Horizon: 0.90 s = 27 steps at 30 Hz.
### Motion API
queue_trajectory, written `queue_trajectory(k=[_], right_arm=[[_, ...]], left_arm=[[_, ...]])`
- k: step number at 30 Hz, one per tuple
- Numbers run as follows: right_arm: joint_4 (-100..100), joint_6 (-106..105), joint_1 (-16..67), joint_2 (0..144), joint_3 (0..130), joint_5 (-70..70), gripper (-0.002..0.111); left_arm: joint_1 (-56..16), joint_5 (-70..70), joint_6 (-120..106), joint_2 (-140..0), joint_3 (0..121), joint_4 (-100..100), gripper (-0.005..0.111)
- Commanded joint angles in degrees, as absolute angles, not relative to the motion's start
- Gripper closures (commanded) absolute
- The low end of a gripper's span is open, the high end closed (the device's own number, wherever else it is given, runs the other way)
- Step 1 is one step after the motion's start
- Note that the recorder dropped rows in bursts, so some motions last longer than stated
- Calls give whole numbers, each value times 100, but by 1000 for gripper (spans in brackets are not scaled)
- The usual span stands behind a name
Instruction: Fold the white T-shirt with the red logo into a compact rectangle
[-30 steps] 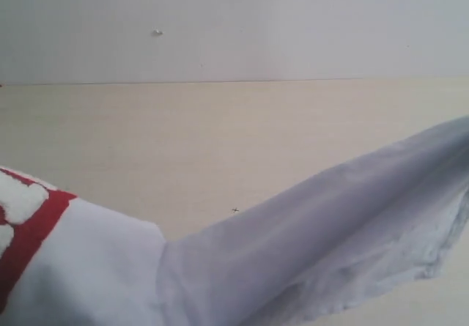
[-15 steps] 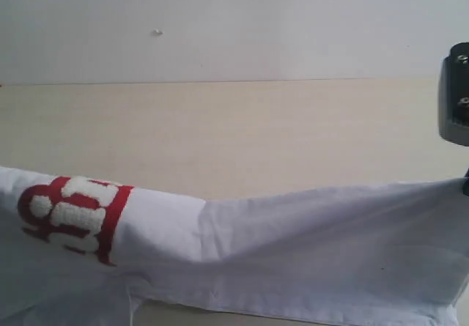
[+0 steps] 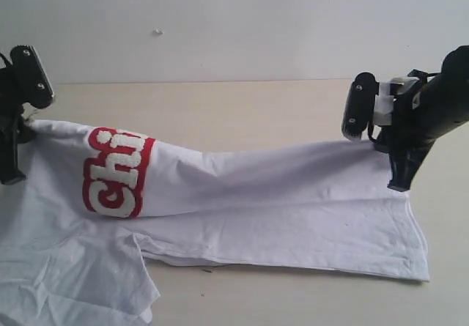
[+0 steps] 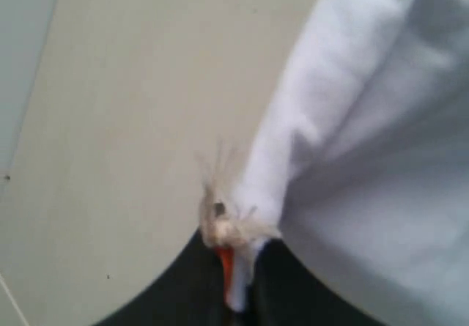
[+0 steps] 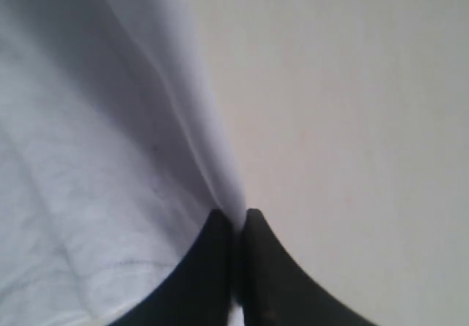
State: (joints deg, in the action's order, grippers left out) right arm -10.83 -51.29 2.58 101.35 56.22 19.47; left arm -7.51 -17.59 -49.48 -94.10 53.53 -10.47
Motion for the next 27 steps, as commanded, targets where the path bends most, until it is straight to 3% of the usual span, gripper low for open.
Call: queue_trajectory(k=[1, 5, 9, 20, 27], right_arm=[[-1271, -4632, 271, 10810, 6014, 1301, 95], [-1583, -4630, 271, 11152, 6180, 1143, 61], [-1718, -4630, 271, 11316, 6349, 1113, 30], [-1672, -4152, 271, 11353, 6395, 1247, 27], [-1672, -3008, 271, 11294, 6395, 1348, 27]], left_arm=[[-727, -383, -4877, -10097, 5332, -984, 107], [-628, 697, -4641, -10528, 5332, -919, 104], [-368, 1387, -4588, -10708, 5332, -555, 91], [6, 1127, -4584, -10757, 5332, -357, 36], [6, 996, -4584, -10621, 5332, -357, 19]])
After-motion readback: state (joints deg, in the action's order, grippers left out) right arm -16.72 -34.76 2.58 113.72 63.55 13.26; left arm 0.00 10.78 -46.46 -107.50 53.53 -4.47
